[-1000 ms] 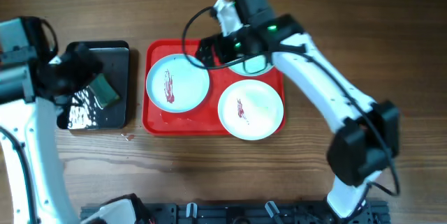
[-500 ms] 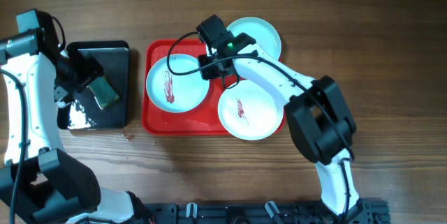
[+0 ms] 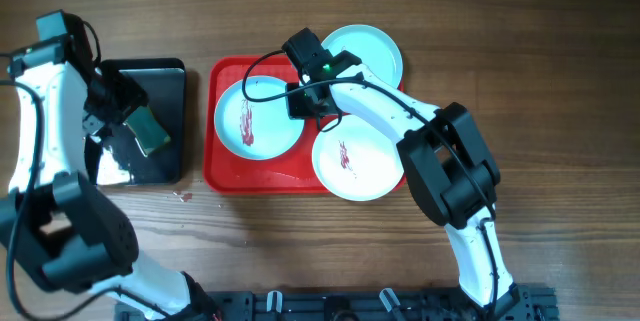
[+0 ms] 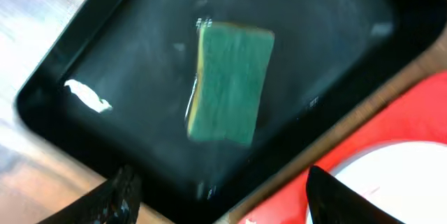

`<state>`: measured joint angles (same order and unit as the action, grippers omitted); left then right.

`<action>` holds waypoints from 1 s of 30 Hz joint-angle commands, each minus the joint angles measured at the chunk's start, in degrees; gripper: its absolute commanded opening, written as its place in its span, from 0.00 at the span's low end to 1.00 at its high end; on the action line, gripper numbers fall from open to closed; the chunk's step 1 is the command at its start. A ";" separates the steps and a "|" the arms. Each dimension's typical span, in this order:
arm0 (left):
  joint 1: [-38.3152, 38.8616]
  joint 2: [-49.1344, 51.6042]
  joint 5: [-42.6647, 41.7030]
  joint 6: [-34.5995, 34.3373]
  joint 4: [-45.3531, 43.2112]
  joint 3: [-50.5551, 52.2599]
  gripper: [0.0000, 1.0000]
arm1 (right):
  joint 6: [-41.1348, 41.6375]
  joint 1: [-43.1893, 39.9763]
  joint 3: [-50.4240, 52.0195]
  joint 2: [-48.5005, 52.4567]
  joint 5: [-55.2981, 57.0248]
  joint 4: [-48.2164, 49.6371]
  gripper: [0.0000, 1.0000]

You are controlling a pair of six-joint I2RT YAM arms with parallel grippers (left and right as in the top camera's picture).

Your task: Clean dirty plates on tray and stack at the side

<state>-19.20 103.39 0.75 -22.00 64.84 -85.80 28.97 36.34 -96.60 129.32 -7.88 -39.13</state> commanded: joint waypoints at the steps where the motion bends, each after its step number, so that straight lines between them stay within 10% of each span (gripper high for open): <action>1: -0.13 6.43 1.44 -1.14 -3.80 -0.46 0.71 | 0.81 0.24 0.68 2.69 0.61 -1.16 0.04; 10: 2.47 19.50 2.40 0.81 -8.26 -0.44 0.56 | -0.48 0.26 0.68 2.69 0.61 -1.49 0.04; 13: 2.47 19.65 2.78 0.79 -8.28 -0.48 0.04 | -0.50 0.24 0.68 2.69 0.83 -1.64 0.04; 17: 2.49 17.16 2.78 0.79 -6.49 -0.50 0.04 | -0.52 0.24 0.68 2.69 0.81 -1.68 0.09; 21: 2.62 8.15 1.97 2.36 -3.54 -0.92 0.04 | -0.50 0.24 0.68 2.69 0.79 -1.92 0.37; 25: 6.01 2.54 0.98 5.46 -0.83 -0.92 0.04 | -0.48 0.24 0.68 2.69 0.33 -1.81 0.04; 30: 13.79 2.27 -5.97 8.35 -0.11 -0.66 0.04 | -0.48 0.13 0.68 2.69 -0.11 -1.81 0.04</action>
<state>-9.19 106.19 -0.40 -15.94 64.53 -86.06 28.69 36.34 -97.01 129.43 -8.56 -40.42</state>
